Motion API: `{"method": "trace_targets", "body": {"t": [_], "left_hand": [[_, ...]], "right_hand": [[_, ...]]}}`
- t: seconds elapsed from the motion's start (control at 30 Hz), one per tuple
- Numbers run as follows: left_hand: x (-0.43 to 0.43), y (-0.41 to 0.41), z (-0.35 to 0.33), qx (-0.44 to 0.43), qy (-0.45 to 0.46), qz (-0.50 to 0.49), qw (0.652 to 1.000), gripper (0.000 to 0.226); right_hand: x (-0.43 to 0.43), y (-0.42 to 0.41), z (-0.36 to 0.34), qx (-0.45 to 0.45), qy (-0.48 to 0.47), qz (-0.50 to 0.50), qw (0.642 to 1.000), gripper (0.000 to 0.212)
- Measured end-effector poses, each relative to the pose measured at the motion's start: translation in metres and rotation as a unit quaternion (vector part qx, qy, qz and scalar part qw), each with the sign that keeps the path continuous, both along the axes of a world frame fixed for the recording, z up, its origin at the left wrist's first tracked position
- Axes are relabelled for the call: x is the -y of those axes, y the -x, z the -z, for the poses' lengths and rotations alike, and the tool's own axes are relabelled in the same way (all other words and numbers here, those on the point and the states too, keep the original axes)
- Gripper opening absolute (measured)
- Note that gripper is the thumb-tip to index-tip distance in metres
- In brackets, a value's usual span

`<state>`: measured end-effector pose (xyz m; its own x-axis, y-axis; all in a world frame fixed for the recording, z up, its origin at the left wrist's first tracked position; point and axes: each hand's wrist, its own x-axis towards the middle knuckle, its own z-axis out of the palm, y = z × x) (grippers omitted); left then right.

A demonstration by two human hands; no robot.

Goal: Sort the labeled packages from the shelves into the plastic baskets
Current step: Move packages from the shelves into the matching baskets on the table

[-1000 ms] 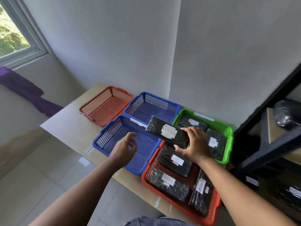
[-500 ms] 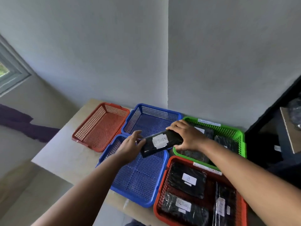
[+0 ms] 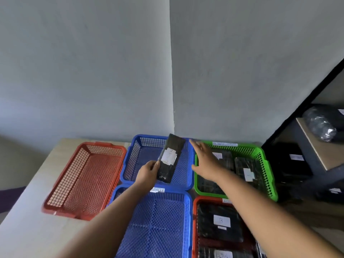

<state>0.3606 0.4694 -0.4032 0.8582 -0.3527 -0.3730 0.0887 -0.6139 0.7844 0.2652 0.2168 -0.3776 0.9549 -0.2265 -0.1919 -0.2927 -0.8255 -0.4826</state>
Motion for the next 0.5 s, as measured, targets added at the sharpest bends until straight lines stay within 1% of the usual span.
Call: {"method": "trace_targets", "body": {"t": [0.07,0.13,0.2,0.3,0.43,0.5], "left_hand": [[0.007,-0.015,0.019,-0.014,-0.013,0.0,1.0,0.034],[0.015,-0.027,0.037,-0.03,-0.038,0.008,0.999,0.039],[0.023,-0.035,0.051,-0.045,-0.061,0.019,0.997,0.042],[0.033,-0.042,0.067,-0.082,-0.08,0.024,0.993,0.038],[0.046,-0.049,0.093,-0.164,-0.043,-0.006,0.986,0.036],[0.052,-0.05,0.102,-0.166,-0.049,-0.007,0.985,0.034]], "right_hand": [[-0.01,0.007,0.022,-0.048,-0.042,0.073,0.995,0.108],[-0.02,0.01,0.037,-0.089,-0.074,0.115,0.987,0.104],[-0.027,0.009,0.047,-0.118,-0.075,0.13,0.982,0.1],[-0.033,0.004,0.057,-0.141,-0.074,0.16,0.974,0.094],[-0.035,-0.001,0.069,-0.152,-0.067,0.186,0.968,0.09],[-0.035,-0.002,0.072,-0.156,-0.06,0.192,0.967,0.09]]}}
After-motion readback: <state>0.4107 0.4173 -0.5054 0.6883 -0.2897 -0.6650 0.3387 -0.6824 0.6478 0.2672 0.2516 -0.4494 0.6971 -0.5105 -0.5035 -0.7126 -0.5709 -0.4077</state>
